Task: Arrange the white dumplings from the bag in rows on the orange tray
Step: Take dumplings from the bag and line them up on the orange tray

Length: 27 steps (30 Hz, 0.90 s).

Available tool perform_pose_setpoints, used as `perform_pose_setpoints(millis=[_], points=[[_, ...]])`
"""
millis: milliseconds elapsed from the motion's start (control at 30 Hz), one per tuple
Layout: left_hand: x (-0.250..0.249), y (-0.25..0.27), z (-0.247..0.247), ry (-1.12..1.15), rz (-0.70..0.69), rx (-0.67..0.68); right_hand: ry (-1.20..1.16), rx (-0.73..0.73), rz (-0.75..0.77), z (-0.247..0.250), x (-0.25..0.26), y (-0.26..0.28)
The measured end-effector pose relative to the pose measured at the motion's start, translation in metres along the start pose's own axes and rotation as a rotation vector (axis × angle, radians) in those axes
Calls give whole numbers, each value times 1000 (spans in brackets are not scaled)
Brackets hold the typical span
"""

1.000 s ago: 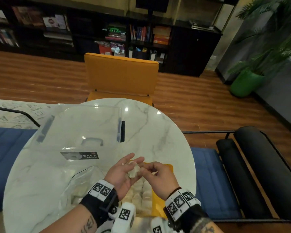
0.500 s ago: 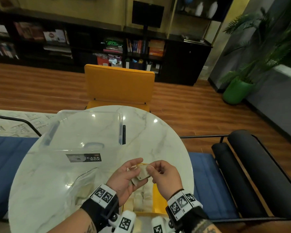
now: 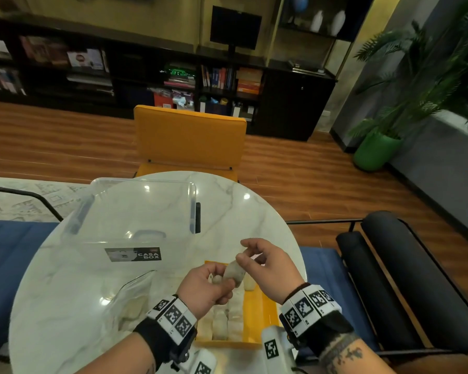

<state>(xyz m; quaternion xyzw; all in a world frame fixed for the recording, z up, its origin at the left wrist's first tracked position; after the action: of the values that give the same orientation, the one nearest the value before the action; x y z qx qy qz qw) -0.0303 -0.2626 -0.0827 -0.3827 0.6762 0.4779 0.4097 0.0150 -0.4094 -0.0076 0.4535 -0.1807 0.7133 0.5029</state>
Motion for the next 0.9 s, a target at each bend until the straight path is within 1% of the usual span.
perform_pose_setpoints(millis=[67,133,367,467,533,600,667,767,833,900], points=[[1,-1,0,3,0,2,65,29,-9,-3,-2,-2],[1,-2,-1,-5,-1,13,115,23,-13,-3,-5,-4],[3,-10,5,-139,-9,-20,153,91,1,-8,-13,-7],[11,-14,12,-181,6,-33,195,69,-16,-5,-18,-9],[19,-17,22,-193,32,-73,216,37,-38,2,-24,-12],[28,-19,37,-240,70,-133,250,29,-101,10,-36,-15],[35,-20,53,-378,107,-207,313,46,-189,16,-53,-18],[40,-19,69,-638,160,-295,457,138,-288,14,-79,-22],[46,-19,74,-693,203,-322,527,234,-352,5,-95,-24],[54,-19,75,-694,256,-314,563,344,-404,-7,-109,-25]])
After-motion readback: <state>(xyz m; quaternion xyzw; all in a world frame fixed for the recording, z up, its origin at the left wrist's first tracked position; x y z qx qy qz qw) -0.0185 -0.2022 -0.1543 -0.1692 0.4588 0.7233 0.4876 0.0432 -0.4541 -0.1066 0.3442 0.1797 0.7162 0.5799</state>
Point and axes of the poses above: each hand's wrist, its own y-axis away from the middle knuckle, its own z-axis out of the back of the hand, x = y × z, the point moved 7 cm from there along -y, towards the middle knuckle, and after that the axes turned 13 degrees about x, right-handed, at the moved point
